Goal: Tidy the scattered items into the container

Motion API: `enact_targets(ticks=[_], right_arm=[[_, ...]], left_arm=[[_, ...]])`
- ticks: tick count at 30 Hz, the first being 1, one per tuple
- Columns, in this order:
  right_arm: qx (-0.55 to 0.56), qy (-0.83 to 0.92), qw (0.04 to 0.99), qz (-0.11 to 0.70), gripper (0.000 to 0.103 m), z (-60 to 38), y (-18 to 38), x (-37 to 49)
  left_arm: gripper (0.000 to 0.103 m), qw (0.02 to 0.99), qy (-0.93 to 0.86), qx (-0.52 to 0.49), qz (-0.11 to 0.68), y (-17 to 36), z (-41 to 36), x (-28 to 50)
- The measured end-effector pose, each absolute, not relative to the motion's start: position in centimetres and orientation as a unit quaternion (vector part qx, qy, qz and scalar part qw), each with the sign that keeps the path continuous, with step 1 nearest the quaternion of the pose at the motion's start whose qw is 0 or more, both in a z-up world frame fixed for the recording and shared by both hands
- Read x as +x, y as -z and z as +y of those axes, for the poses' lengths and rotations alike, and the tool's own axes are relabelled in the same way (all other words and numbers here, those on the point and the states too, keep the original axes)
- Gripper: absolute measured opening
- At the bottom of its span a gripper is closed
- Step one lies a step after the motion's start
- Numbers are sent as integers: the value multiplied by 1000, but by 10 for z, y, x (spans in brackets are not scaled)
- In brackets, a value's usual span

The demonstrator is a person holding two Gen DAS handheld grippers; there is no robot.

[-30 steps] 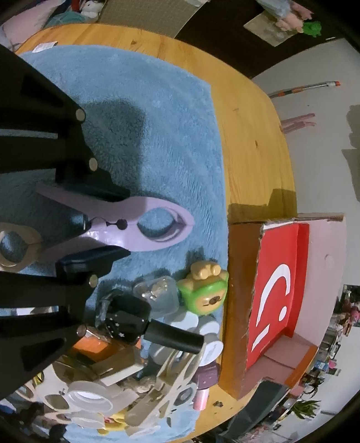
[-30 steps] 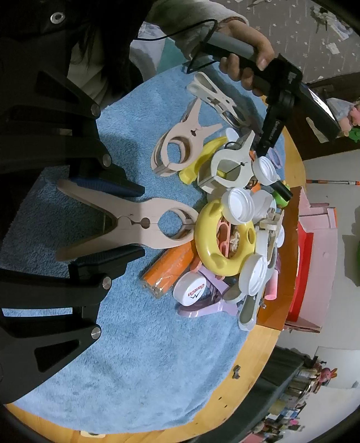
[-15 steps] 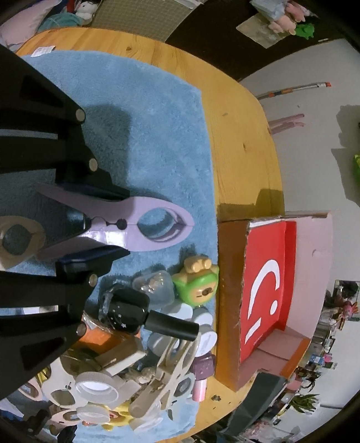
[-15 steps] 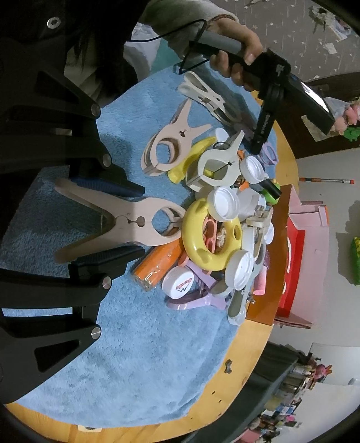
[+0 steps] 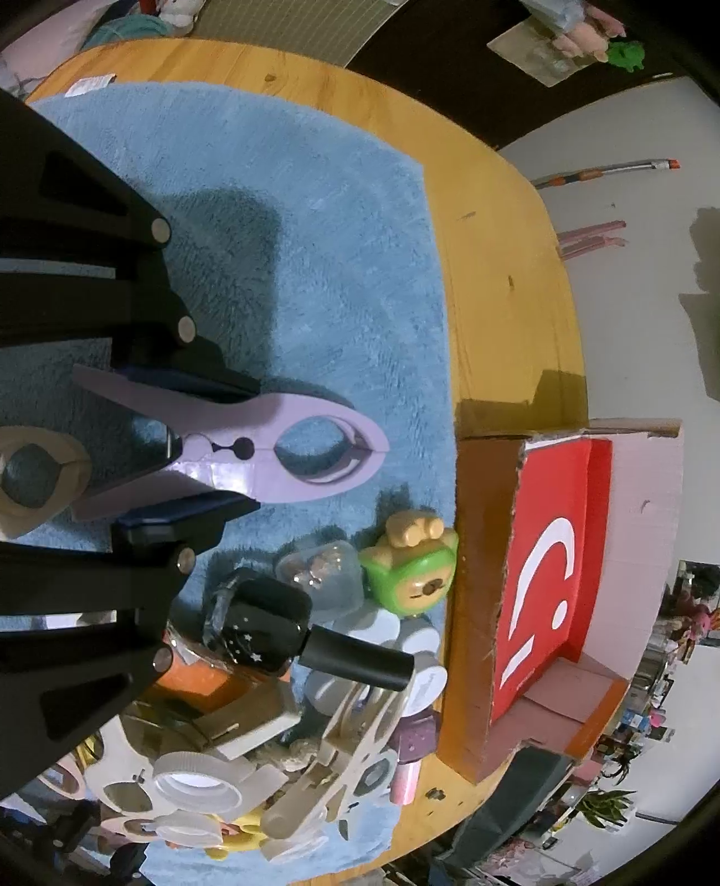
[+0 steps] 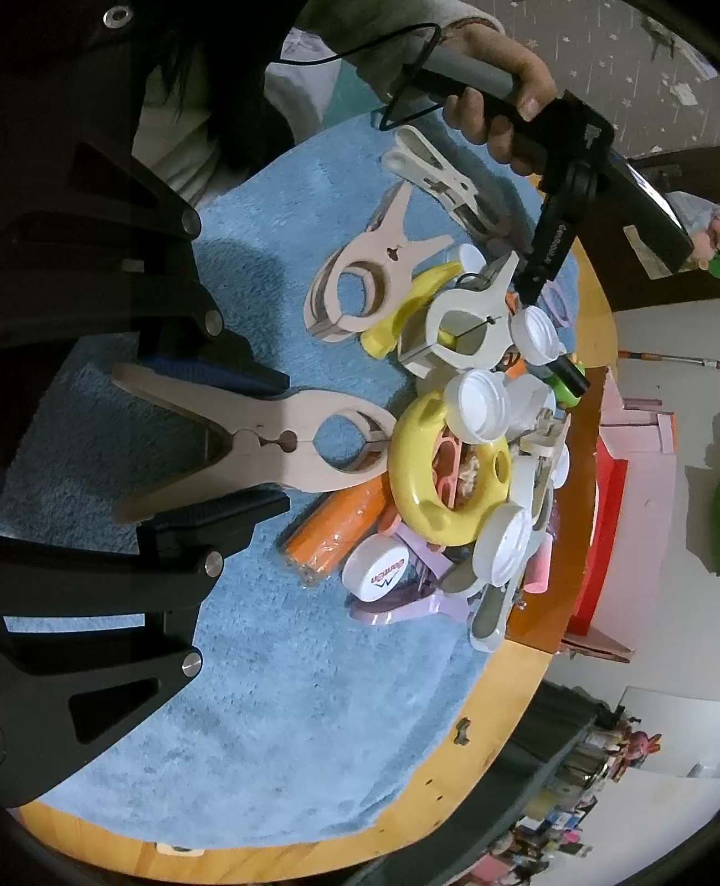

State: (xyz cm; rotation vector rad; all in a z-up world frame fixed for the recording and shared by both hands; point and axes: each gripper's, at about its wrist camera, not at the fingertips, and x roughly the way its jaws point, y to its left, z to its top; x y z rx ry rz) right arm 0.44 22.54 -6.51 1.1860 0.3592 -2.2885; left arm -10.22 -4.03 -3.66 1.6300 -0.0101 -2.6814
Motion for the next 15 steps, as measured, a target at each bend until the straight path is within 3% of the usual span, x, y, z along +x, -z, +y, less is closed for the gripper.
enact_targets(ticks=[15], right_arm=[[429,852,270,131,34,225,59,1]], left_arm=[[35,-8,858,513,1,24,-42,-99]])
